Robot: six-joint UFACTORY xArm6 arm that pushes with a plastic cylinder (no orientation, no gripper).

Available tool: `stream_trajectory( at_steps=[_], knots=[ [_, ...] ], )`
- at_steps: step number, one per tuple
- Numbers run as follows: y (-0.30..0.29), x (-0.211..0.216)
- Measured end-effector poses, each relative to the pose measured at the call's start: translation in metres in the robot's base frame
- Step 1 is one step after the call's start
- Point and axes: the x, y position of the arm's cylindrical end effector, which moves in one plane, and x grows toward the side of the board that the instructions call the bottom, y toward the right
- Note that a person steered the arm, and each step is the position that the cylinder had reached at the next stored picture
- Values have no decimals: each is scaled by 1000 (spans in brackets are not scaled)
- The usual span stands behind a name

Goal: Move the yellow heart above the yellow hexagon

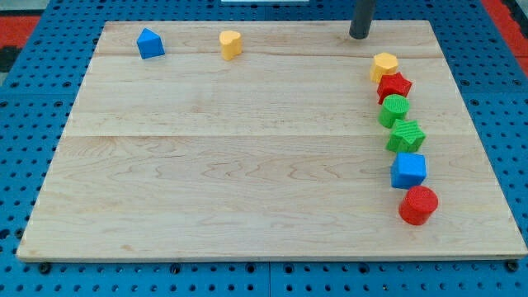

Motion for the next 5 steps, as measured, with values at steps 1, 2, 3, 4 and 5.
stream_trajectory(
  at_steps=[1, 2, 3, 4, 5],
  knots=[
    [1, 23],
    [2, 44],
    [5, 47],
    [6, 47],
    [-8, 38]
  ],
)
